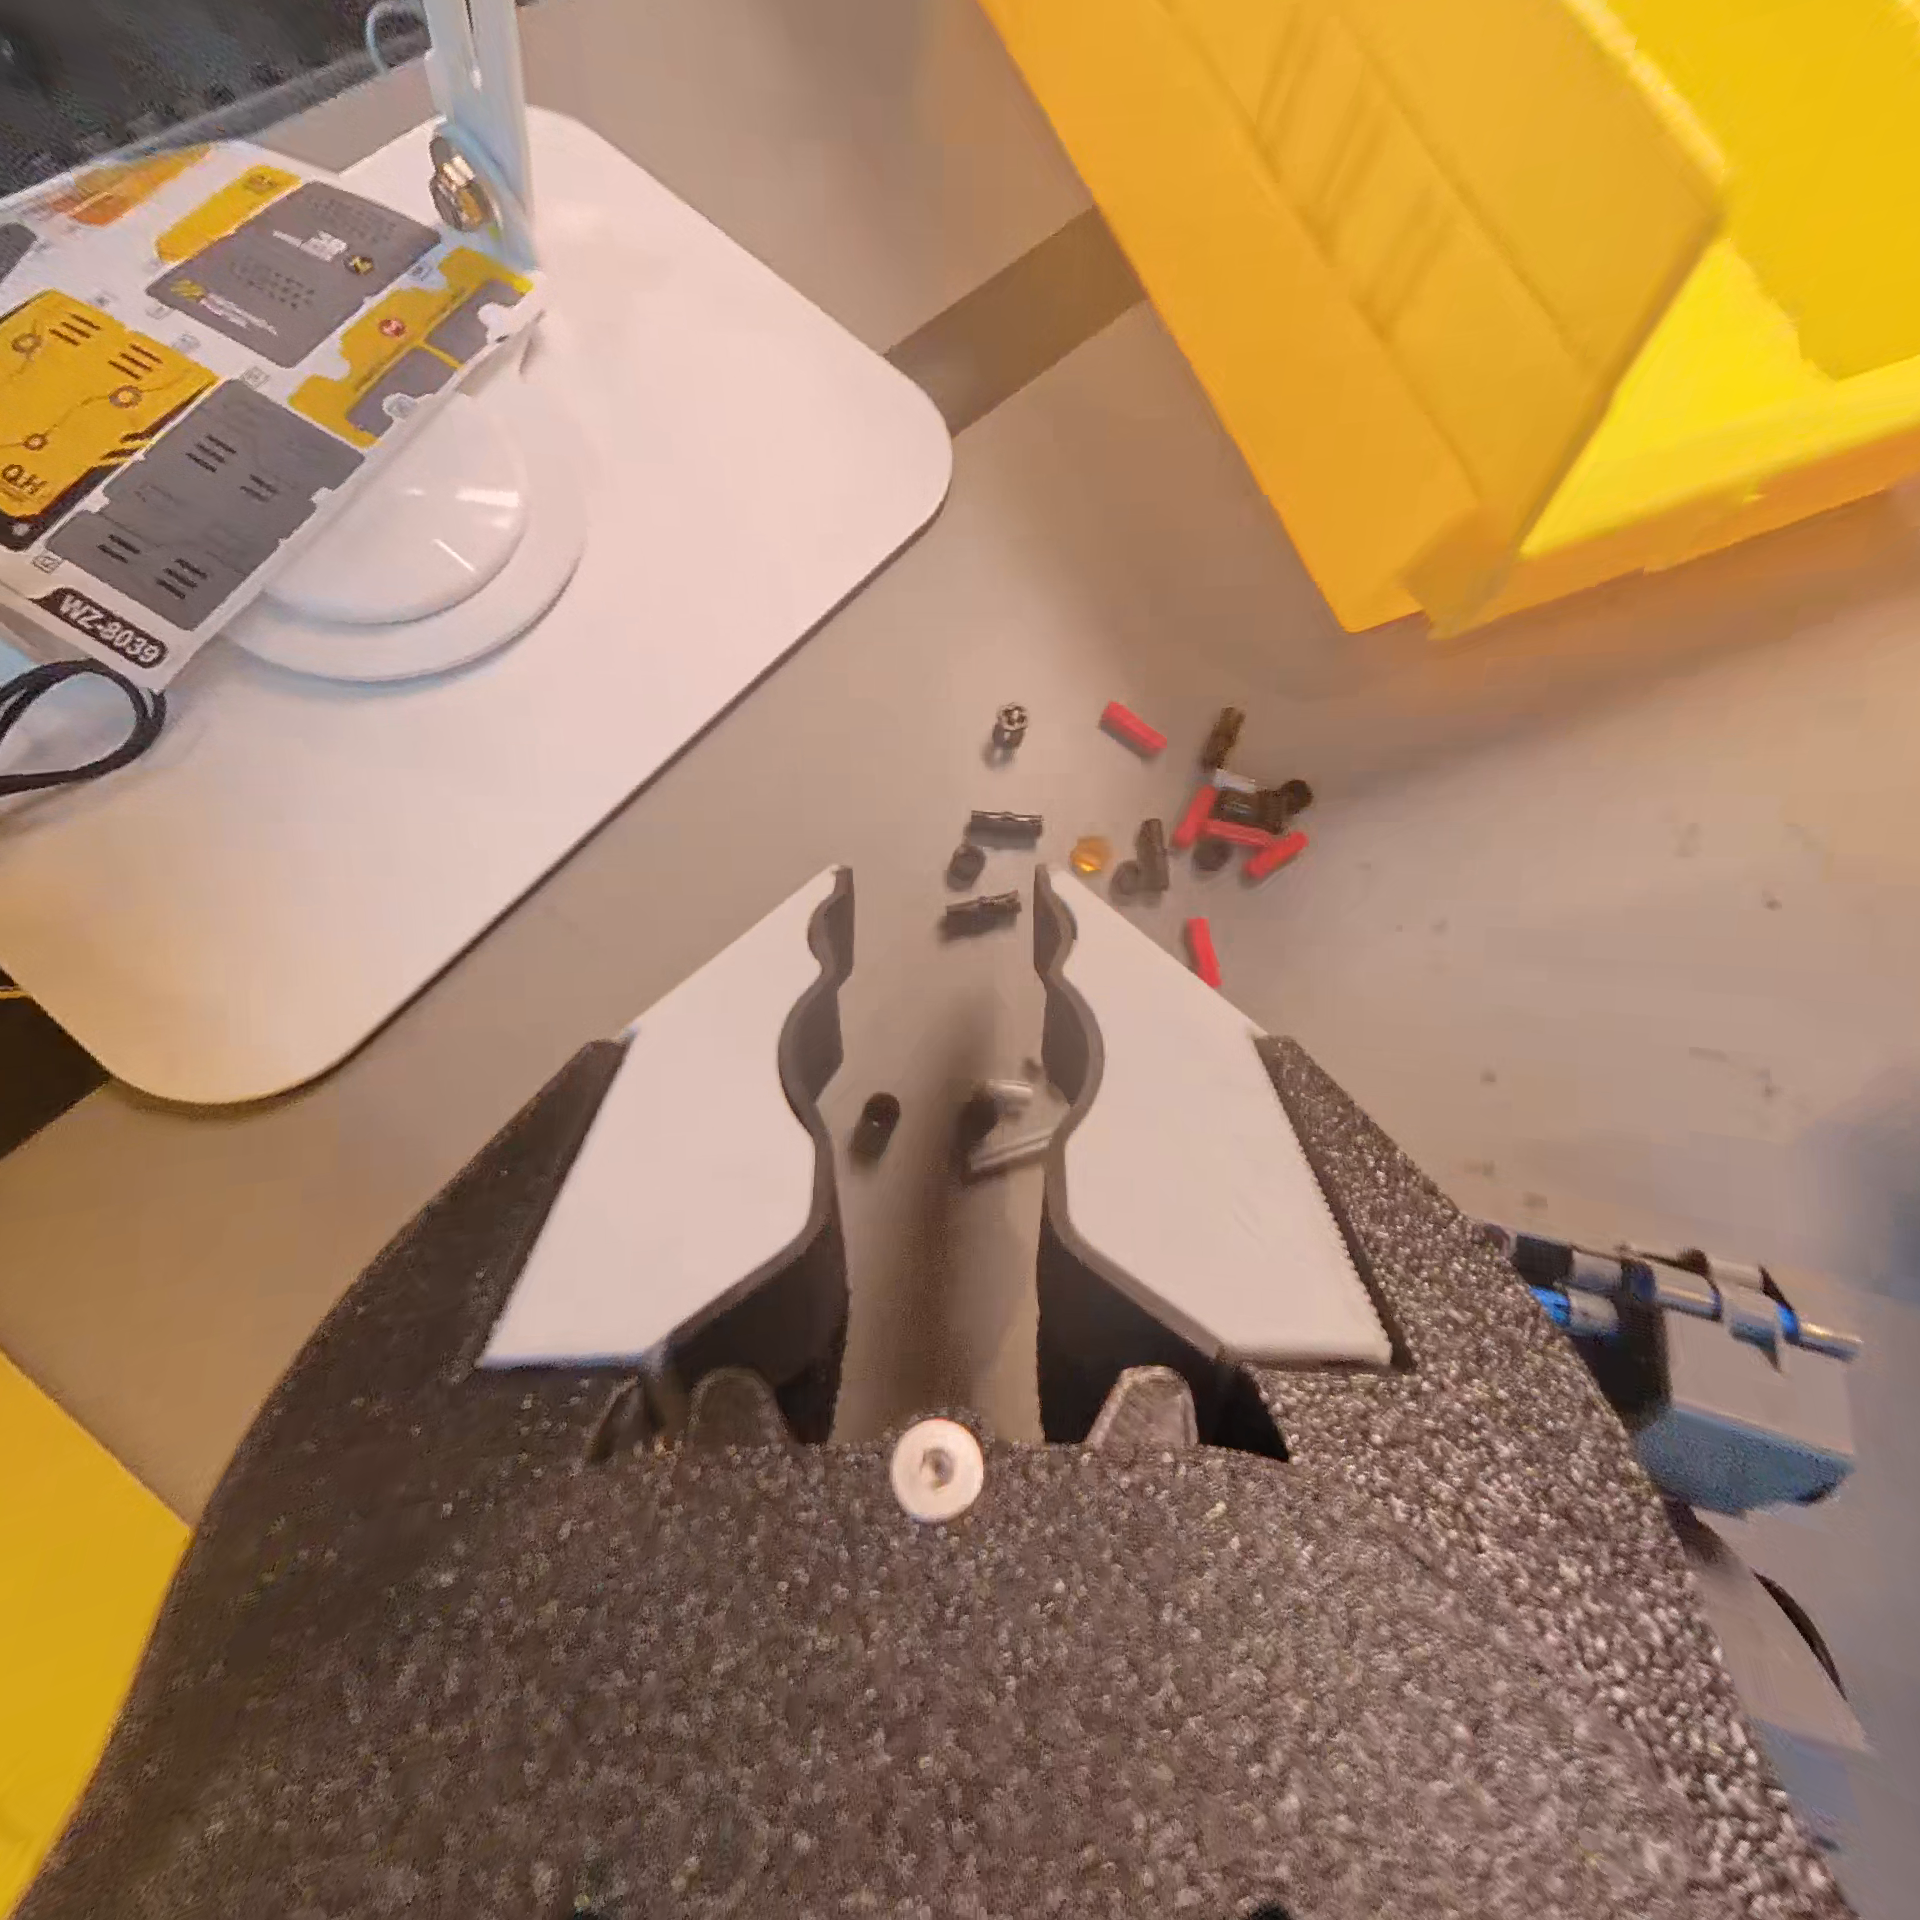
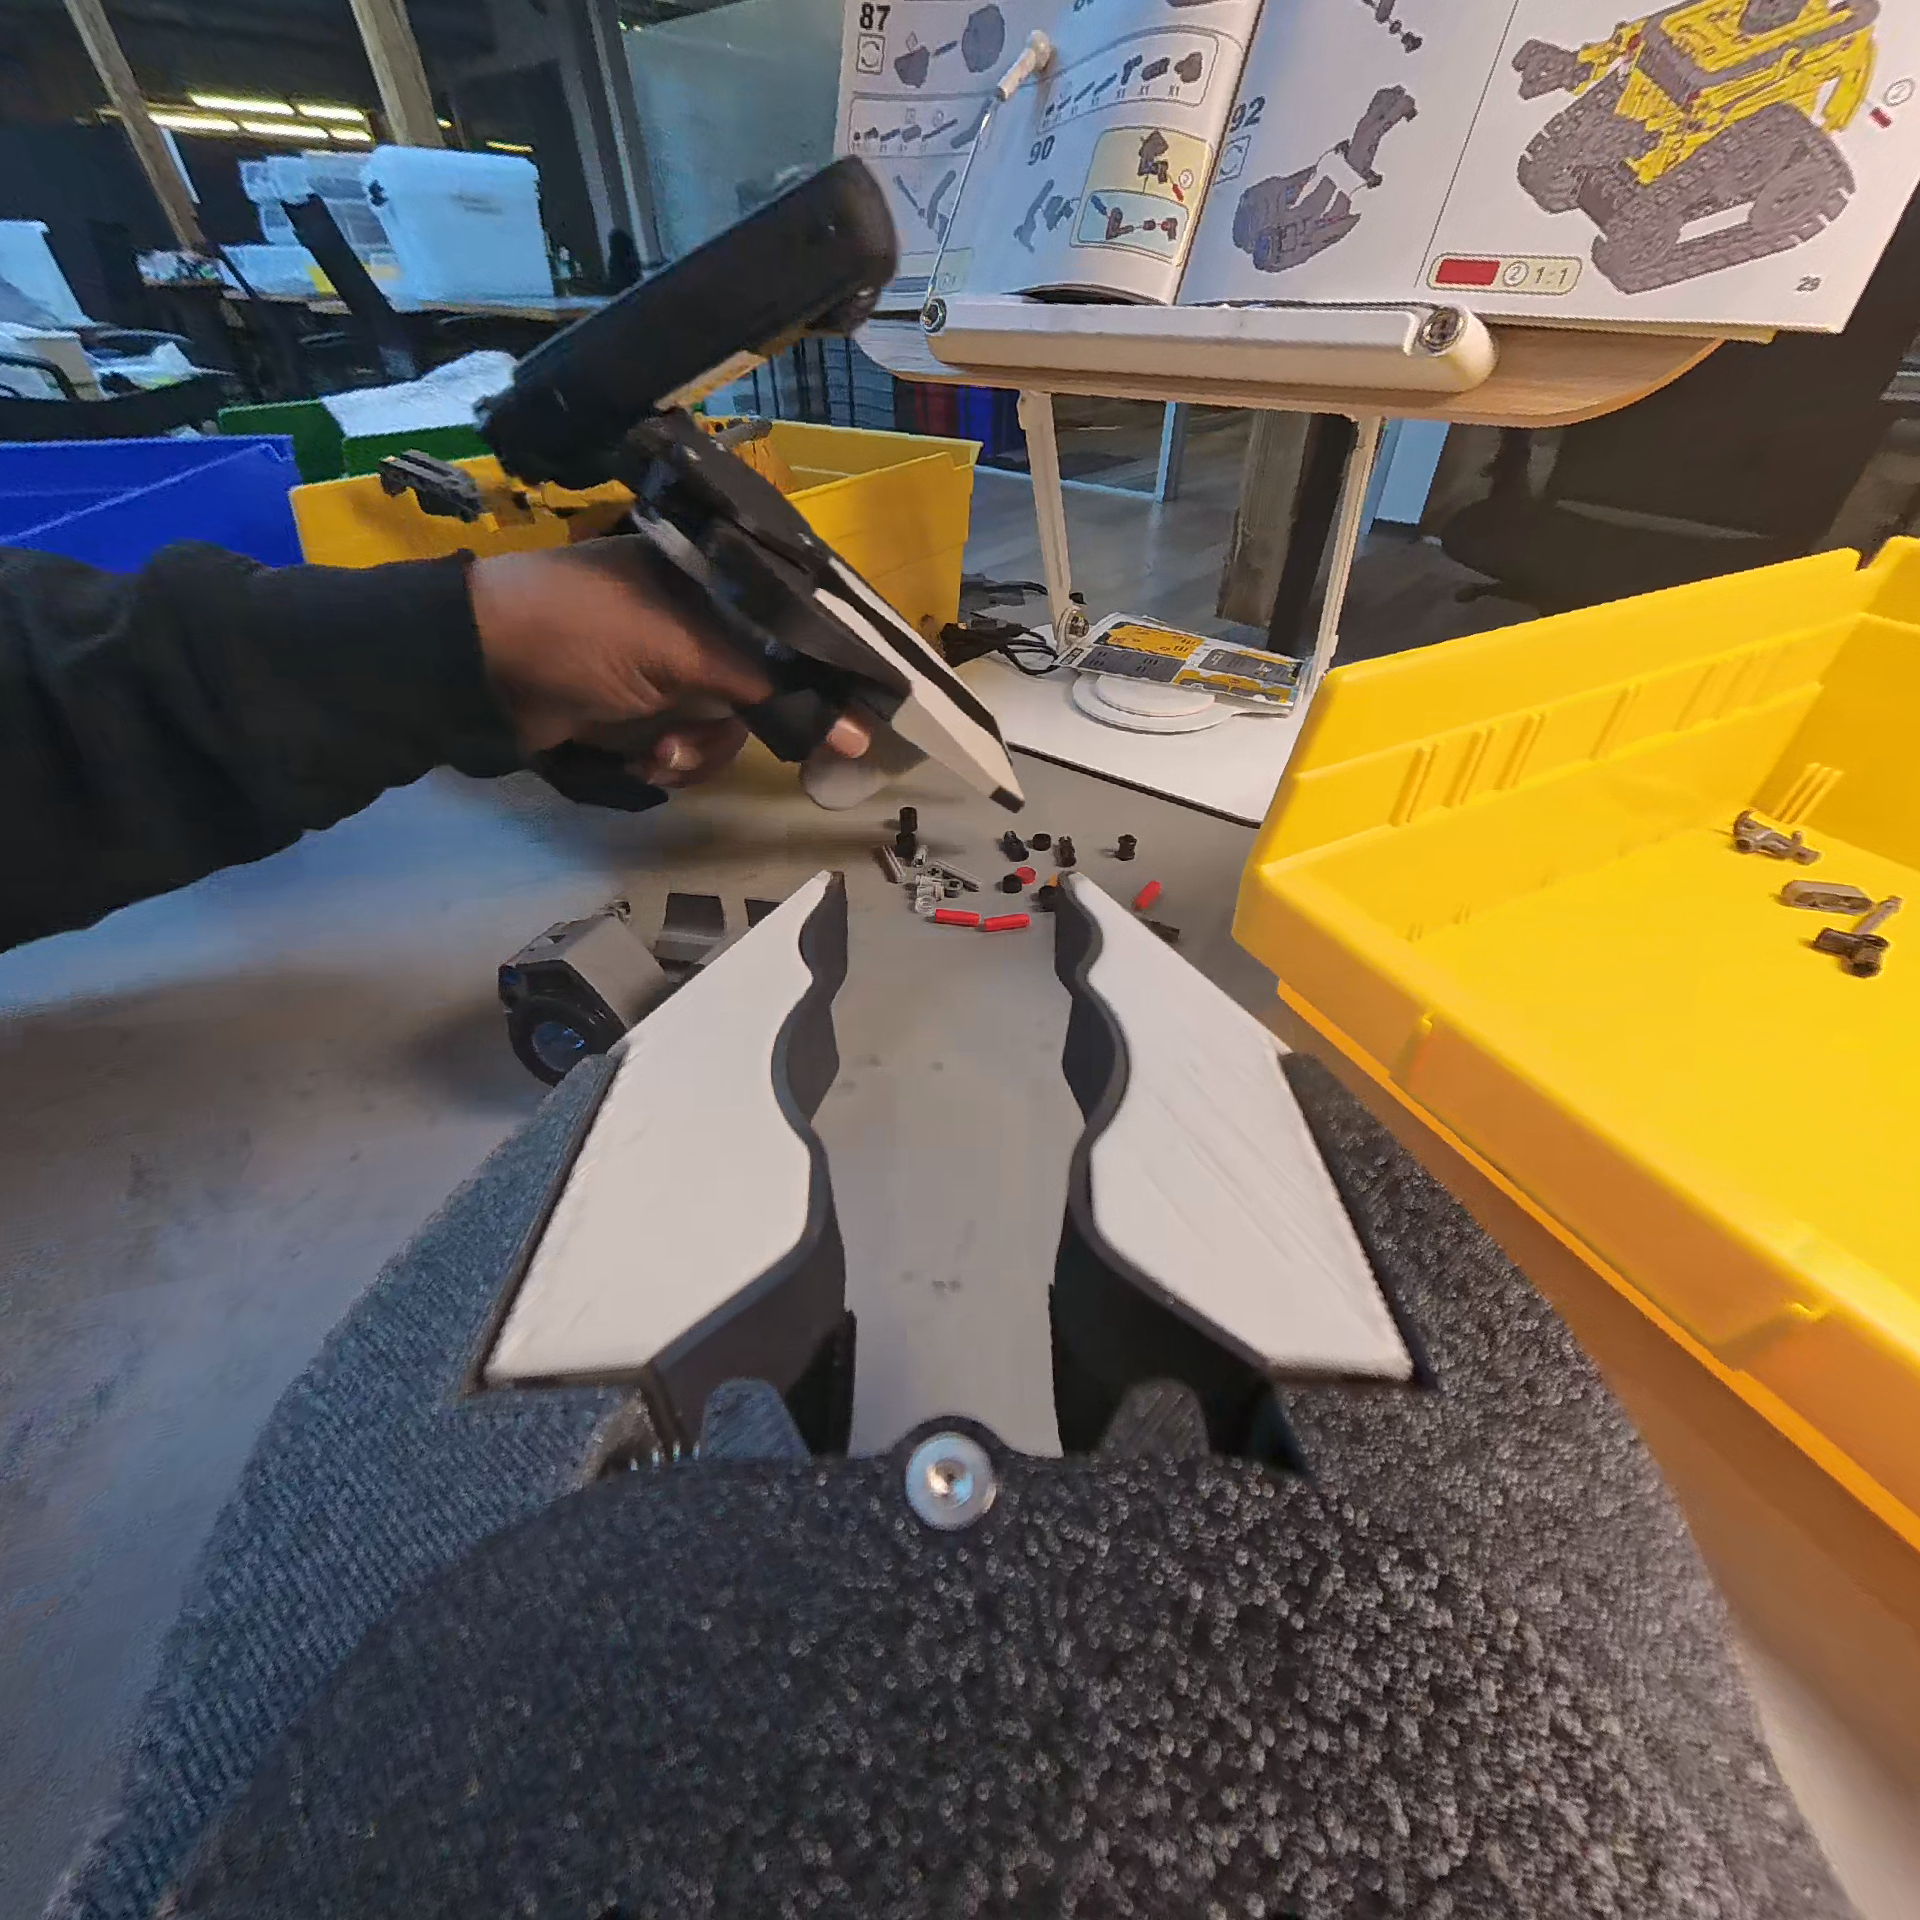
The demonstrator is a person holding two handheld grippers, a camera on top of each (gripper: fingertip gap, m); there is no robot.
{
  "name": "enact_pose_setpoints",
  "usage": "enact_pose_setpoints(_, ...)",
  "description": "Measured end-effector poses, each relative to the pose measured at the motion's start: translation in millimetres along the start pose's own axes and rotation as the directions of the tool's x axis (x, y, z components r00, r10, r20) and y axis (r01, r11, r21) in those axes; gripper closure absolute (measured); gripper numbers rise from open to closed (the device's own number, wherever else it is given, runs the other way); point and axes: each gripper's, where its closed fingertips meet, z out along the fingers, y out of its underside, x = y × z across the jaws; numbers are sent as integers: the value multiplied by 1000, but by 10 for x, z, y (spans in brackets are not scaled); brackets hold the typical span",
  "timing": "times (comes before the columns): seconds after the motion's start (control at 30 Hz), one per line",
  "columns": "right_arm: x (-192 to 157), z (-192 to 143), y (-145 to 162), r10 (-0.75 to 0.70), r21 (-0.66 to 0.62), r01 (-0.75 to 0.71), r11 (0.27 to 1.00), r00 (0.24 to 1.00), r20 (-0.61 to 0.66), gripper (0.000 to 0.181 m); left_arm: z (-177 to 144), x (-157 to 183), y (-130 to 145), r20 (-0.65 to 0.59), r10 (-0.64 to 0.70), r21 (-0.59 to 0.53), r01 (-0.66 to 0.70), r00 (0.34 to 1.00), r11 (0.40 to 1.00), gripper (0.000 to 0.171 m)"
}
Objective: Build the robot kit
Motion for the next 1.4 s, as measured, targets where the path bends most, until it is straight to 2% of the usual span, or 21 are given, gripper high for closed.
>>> enact_pose_setpoints(0.13,-39,5,0,13,-1,-13,1000,1000,22,143,145,-3,-3,17,47,-88,-45,999,995,145)
enact_pose_setpoints(0.37,-100,8,-12,22,5,-23,1000,999,45,143,216,25,86,7,118,-169,-116,993,979,152)
enact_pose_setpoints(0.57,-105,9,-8,30,2,-31,1000,998,50,143,231,31,91,-5,156,-182,-154,988,971,157)
enact_pose_setpoints(0.63,-111,12,-4,29,0,-29,1000,998,52,143,239,44,87,-11,179,-185,-178,984,967,165)
enact_pose_setpoints(0.77,-122,11,-6,20,0,-20,1000,998,52,144,242,64,57,-12,208,-158,-207,978,965,166)
enact_pose_setpoints(0.87,-112,5,-9,18,1,-18,1000,999,47,143,18,203,-144,-9,232,-61,-233,973,971,166)
enact_pose_setpoints(0.97,-95,-6,-21,23,7,-23,1000,999,41,143,-439,561,-262,-59,288,27,-287,956,958,166)
enact_pose_setpoints(1.07,-85,-16,-43,25,15,-26,1000,999,36,143,-905,932,-4,-133,336,45,-333,932,942,166)
enact_pose_setpoints(1.17,-66,-26,-61,18,19,-19,1000,1000,24,143,-1216,1215,576,-212,336,4,-343,918,939,166)
enact_pose_setpoints(1.3,-36,-10,-30,19,12,-20,1000,1000,8,143,-1334,1439,1385,-273,282,-72,-312,920,947,166)
enact_pose_setpoints(1.4,-40,6,-11,16,4,-16,1000,1000,5,143,-1329,1489,1707,-273,261,-103,-298,926,949,166)
